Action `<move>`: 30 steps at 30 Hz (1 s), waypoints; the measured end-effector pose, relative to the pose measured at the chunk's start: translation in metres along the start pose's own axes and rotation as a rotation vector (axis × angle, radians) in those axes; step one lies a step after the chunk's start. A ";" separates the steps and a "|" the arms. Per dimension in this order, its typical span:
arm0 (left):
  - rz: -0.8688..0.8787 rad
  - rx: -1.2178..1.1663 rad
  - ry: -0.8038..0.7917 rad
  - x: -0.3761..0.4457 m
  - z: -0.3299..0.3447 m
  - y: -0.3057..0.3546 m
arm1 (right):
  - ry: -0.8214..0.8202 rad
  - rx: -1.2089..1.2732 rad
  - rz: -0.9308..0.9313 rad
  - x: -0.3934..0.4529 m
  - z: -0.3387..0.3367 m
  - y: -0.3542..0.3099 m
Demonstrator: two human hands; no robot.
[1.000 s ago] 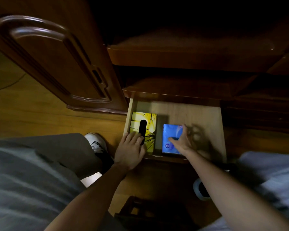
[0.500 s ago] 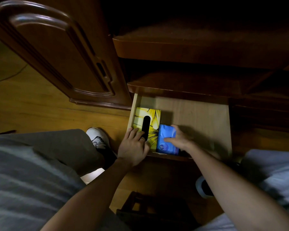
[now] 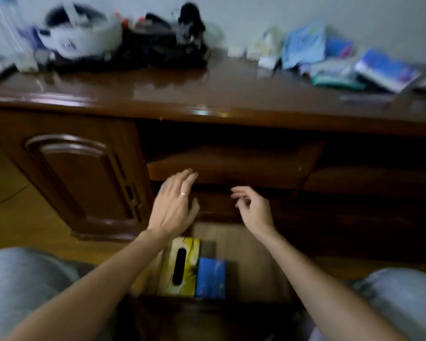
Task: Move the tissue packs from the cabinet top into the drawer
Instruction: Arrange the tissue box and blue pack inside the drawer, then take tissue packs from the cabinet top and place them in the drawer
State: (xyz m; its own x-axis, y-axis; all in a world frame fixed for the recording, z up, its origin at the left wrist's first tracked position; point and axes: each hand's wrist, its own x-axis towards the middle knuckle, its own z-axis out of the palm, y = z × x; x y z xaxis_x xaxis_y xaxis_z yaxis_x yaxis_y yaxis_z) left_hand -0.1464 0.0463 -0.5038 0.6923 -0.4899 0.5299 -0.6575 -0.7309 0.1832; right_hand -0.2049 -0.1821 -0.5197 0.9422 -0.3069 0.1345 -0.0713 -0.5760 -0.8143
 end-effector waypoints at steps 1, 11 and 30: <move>0.045 0.014 0.106 0.027 -0.020 0.004 | 0.120 -0.008 -0.108 0.009 -0.021 -0.021; 0.166 0.071 0.176 0.224 -0.115 0.049 | 0.438 -0.611 -0.329 0.122 -0.170 -0.136; 0.229 -0.152 -0.238 0.451 0.035 0.199 | 0.222 -0.792 0.406 0.247 -0.339 -0.032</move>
State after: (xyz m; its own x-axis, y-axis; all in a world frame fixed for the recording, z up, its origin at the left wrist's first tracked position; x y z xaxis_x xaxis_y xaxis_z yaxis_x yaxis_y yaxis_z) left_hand 0.0452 -0.3364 -0.2576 0.5600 -0.7426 0.3674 -0.8279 -0.5192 0.2122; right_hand -0.0810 -0.4966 -0.2690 0.7173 -0.6903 0.0948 -0.6638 -0.7184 -0.2083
